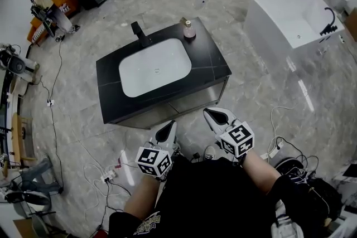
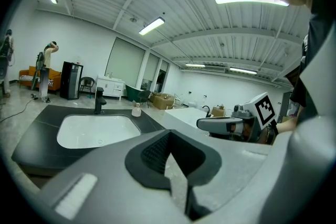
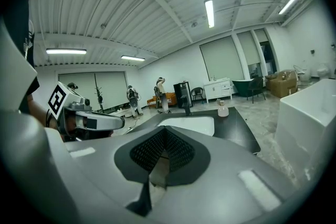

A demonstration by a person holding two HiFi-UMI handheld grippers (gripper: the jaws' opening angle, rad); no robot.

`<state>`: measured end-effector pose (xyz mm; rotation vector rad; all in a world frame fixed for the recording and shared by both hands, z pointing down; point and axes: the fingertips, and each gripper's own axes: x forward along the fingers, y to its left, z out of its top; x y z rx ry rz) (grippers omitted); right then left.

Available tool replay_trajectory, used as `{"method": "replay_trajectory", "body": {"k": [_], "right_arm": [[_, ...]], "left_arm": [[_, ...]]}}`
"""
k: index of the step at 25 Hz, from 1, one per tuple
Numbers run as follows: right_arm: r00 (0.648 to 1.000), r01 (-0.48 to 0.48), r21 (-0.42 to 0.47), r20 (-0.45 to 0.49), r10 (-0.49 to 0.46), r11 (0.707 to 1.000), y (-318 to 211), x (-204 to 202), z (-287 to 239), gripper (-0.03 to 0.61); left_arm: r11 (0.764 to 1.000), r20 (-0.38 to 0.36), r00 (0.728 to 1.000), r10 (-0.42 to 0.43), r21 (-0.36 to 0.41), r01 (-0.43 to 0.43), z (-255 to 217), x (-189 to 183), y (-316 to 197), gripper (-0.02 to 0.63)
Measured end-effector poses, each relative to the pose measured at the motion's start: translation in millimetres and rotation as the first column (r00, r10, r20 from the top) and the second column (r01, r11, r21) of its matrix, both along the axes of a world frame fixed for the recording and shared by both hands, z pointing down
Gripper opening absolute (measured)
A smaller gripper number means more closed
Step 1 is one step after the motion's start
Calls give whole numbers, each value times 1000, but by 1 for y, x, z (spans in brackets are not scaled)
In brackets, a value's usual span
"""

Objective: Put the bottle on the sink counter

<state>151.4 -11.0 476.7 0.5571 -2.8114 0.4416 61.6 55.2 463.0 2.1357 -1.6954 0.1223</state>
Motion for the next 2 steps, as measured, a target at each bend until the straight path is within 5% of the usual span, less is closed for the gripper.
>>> {"method": "replay_trajectory", "body": {"k": [2], "right_arm": [[1000,2,-1,0,-2,1000,1,0,2,28]], "left_arm": [[1000,1,1000,-1,0,1,2,0,1,0]]}}
